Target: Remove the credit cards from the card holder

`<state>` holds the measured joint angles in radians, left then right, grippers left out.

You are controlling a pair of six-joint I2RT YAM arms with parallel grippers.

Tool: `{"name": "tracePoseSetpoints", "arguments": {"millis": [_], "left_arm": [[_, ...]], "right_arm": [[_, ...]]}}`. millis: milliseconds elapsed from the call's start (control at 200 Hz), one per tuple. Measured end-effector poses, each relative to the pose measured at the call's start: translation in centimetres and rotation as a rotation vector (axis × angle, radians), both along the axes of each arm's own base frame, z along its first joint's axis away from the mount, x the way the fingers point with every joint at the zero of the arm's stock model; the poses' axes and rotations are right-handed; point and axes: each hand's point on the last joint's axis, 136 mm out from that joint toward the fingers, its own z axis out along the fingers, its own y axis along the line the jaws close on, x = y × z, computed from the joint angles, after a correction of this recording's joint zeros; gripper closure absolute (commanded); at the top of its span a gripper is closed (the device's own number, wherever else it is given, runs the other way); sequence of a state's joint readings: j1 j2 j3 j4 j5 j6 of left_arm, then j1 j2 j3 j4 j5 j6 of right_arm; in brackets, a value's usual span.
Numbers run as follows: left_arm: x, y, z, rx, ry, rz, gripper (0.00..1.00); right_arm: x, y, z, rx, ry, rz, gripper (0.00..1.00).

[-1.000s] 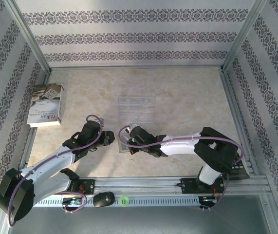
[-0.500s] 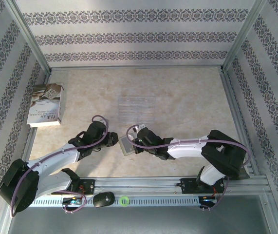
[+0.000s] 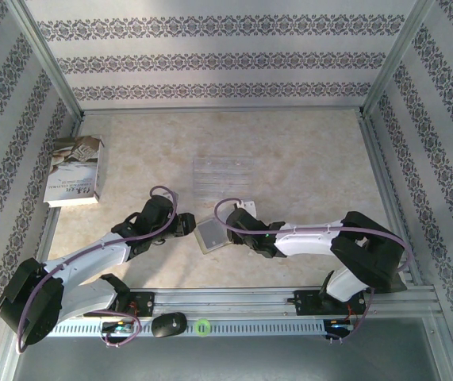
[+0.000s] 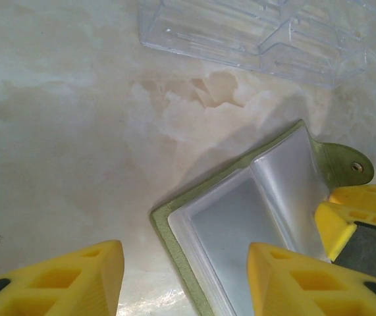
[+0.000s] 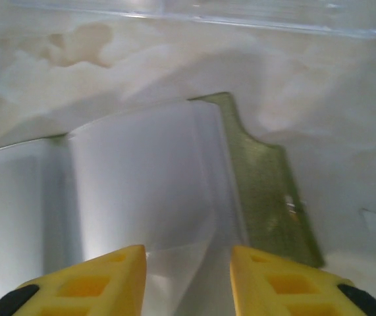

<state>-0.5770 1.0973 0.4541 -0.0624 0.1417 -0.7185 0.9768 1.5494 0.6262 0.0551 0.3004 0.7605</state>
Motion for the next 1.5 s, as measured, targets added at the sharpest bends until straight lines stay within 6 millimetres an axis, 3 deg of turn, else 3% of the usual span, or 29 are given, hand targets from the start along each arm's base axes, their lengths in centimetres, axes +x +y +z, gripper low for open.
{"name": "tracePoseSetpoints", "arguments": {"millis": [180, 335, 500, 585, 690, 779, 994, 1279, 1499], "left_arm": [[0.3, 0.3, 1.0, -0.001, -0.034, 0.015, 0.34], [0.5, 0.9, 2.7, 0.003, -0.078, 0.032, 0.21], [0.8, 2.7, 5.3, 0.027, -0.155, 0.077, 0.00], [0.8, 3.8, 6.7, 0.039, -0.197, 0.105, 0.00], [0.7, 4.9, 7.9, 0.050, -0.240, 0.132, 0.00], [0.6, 5.4, 8.0, 0.066, -0.243, 0.139, 0.00], [0.7, 6.3, 7.0, 0.101, -0.208, 0.156, 0.03], [0.8, 6.4, 5.8, 0.086, -0.155, 0.148, 0.09], [0.6, 5.9, 5.7, 0.063, -0.145, 0.125, 0.14]], "right_arm": [[0.0, -0.7, 0.7, -0.024, -0.013, -0.009, 0.52], [0.4, -0.4, 5.5, 0.040, -0.107, 0.034, 0.53], [0.5, 2.7, 8.9, 0.068, -0.138, 0.180, 0.54], [0.0, 5.1, 9.6, 0.058, -0.126, 0.288, 0.55], [-0.9, 8.1, 9.0, 0.021, -0.069, 0.417, 0.55], [-1.3, 9.5, 7.3, -0.038, -0.013, 0.485, 0.54], [-2.6, 8.8, 2.9, -0.216, 0.108, 0.558, 0.53], [-3.2, 9.1, 1.5, -0.327, 0.123, 0.613, 0.53], [-2.9, 8.9, 0.2, -0.379, 0.130, 0.606, 0.61]]}}
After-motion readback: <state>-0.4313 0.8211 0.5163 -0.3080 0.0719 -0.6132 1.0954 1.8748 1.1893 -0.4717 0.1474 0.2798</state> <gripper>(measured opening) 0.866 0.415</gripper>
